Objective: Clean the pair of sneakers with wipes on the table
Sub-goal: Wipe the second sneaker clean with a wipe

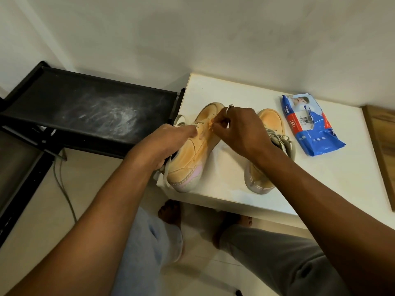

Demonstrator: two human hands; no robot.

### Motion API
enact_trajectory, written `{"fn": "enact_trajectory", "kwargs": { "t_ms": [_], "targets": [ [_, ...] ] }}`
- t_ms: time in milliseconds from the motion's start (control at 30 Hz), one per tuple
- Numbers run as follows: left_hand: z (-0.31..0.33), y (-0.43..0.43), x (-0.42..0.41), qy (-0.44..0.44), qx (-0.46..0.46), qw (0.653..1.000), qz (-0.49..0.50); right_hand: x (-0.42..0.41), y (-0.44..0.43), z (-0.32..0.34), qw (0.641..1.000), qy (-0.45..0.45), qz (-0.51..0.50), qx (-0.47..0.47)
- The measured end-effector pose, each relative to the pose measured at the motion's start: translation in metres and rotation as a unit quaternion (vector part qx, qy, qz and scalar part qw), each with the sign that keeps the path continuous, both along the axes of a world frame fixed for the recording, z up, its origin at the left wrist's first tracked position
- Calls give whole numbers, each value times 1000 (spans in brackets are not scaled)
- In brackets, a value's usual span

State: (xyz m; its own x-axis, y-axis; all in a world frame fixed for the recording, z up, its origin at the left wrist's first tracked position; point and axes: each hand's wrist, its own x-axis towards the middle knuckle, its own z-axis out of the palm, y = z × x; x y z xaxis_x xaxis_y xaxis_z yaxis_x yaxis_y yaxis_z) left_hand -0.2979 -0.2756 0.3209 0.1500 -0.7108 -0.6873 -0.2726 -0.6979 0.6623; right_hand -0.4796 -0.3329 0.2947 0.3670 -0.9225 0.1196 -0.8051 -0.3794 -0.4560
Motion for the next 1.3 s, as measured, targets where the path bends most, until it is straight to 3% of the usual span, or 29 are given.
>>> {"fn": "enact_trajectory", "kwargs": {
  "t_ms": [267,533,833,1100,1300],
  "targets": [
    [3,1,-27,14,9,1000,2,-1,-13,-9,999,-1,-34,22],
    [5,5,-40,-113,-23,989,-95,2,-30,-14,995,22,-89,33],
    [10,10,-45,-198,-34,963,-179,11,-47,-30,992,58,-97,49],
    [7,-1,-46,-192,25,953,-234,18,-53,-34,993,55,-102,35],
    [-5,4,-50,-203,-19,959,-196,23,-63,-31,995,56,-80,25]
  ]
}}
